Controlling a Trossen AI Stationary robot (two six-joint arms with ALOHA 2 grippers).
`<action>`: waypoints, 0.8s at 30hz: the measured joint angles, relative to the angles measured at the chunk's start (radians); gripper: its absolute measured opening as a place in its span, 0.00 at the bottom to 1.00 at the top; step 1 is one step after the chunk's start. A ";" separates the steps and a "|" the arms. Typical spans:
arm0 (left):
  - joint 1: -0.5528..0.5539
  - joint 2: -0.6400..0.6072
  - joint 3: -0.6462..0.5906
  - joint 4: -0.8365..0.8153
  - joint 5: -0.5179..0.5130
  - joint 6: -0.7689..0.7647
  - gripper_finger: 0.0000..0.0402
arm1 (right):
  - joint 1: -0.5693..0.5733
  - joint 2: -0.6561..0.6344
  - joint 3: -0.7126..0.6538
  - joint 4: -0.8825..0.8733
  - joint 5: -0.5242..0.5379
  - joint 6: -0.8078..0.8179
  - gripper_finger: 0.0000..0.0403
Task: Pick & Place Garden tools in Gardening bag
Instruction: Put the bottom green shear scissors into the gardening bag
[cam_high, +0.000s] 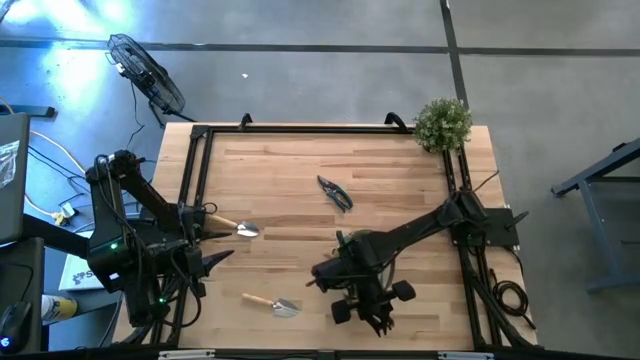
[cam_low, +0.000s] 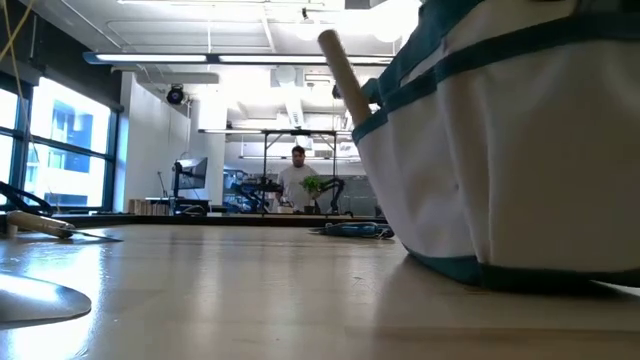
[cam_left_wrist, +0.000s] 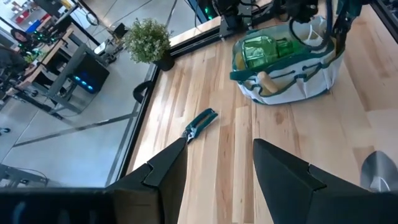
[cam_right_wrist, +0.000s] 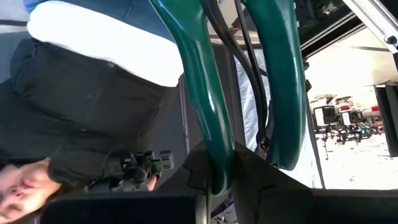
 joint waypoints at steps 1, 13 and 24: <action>0.000 0.000 0.000 0.000 0.001 0.000 0.44 | -0.004 0.002 0.000 -0.003 -0.002 -0.011 0.06; 0.000 0.000 -0.038 0.000 0.009 -0.002 0.44 | -0.055 0.038 0.000 -0.025 -0.019 -0.066 0.06; 0.000 -0.006 -0.125 -0.001 0.009 -0.040 0.44 | -0.114 0.071 0.000 -0.012 -0.024 -0.094 0.06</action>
